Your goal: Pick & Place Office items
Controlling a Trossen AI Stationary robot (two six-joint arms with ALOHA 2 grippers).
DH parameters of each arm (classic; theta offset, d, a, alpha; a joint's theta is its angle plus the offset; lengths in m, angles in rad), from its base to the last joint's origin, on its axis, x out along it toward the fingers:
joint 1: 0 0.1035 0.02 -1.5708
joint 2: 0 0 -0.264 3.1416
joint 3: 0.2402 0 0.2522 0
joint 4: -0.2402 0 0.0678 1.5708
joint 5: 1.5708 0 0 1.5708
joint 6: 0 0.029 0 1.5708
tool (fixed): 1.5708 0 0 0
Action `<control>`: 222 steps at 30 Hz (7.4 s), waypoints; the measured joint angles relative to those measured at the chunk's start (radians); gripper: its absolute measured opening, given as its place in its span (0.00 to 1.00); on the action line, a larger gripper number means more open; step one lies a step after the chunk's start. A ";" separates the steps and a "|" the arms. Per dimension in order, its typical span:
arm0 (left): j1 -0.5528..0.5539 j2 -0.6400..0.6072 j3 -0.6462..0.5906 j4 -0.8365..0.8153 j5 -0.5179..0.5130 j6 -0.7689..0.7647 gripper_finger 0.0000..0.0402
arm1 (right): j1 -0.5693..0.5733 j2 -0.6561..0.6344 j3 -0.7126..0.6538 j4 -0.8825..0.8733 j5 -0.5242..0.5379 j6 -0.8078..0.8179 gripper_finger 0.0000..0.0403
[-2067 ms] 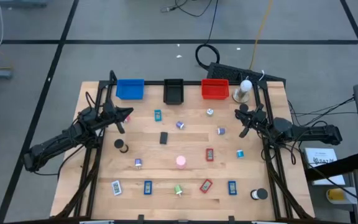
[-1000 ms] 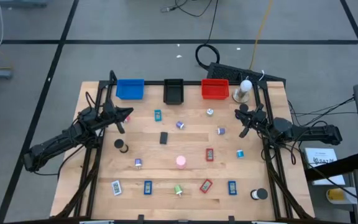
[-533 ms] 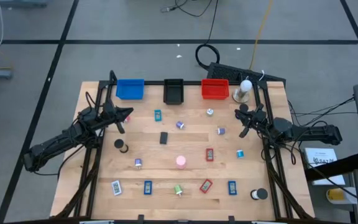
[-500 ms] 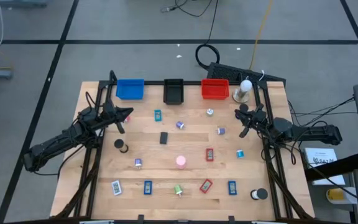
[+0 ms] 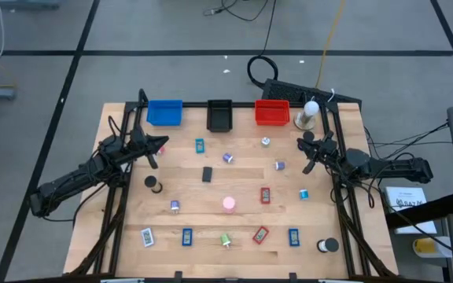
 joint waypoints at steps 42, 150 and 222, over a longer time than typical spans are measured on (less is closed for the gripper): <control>-0.001 0.325 0.155 0.107 0.142 -0.135 0.01 | 0.000 0.000 0.000 0.000 0.000 0.000 0.00; -0.089 1.216 0.785 -0.807 -0.392 -0.290 0.46 | 0.000 0.000 0.000 0.000 0.000 0.000 0.00; -0.580 1.621 0.102 1.236 -0.683 -0.180 0.34 | 0.000 0.000 0.000 0.000 0.000 0.000 0.00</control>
